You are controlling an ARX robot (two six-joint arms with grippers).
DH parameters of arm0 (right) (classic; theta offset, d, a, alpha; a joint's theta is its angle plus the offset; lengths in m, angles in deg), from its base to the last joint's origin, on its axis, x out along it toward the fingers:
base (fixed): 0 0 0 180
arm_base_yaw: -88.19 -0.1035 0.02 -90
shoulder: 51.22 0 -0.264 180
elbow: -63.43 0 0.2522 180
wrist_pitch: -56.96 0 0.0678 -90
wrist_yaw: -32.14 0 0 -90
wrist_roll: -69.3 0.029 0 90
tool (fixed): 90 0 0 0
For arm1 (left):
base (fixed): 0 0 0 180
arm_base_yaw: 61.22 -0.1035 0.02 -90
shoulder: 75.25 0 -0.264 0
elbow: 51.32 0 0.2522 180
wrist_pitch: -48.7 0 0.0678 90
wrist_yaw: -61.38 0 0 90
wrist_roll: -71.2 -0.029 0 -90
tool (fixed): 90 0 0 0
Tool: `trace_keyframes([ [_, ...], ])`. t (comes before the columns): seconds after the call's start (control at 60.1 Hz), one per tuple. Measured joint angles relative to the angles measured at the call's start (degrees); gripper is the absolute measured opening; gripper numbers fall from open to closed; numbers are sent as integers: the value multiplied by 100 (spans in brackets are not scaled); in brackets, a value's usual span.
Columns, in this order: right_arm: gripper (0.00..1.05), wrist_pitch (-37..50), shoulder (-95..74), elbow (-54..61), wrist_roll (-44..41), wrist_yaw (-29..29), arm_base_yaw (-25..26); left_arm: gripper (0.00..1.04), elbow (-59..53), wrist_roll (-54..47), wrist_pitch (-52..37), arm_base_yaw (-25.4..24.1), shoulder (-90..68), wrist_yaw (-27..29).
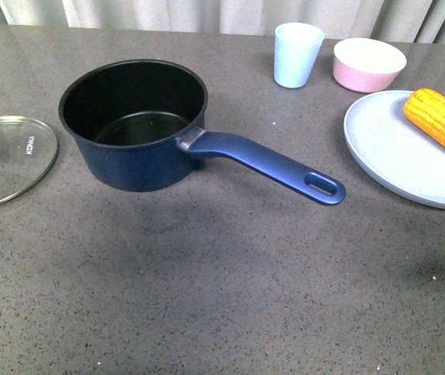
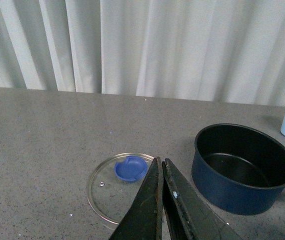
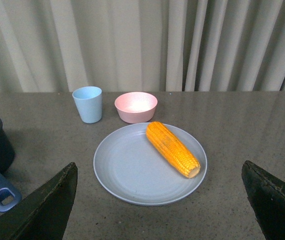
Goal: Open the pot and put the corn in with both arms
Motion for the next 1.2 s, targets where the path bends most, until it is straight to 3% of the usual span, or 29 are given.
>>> trace_keyframes([
  [0.399, 96, 0, 0, 0, 0, 0, 0, 2, 0, 0, 651, 0, 654, 0],
  [0.516, 96, 0, 0, 0, 2, -2, 0, 2, 2, -2, 1567, 0, 1414, 0],
  [0.932, 96, 0, 2, 0, 0, 0, 0, 2, 2, -7, 1639, 4, 1550, 2],
  [1.198, 96, 0, 2, 0, 0, -2, 0, 47, 2, -9, 1639, 4, 1550, 2],
])
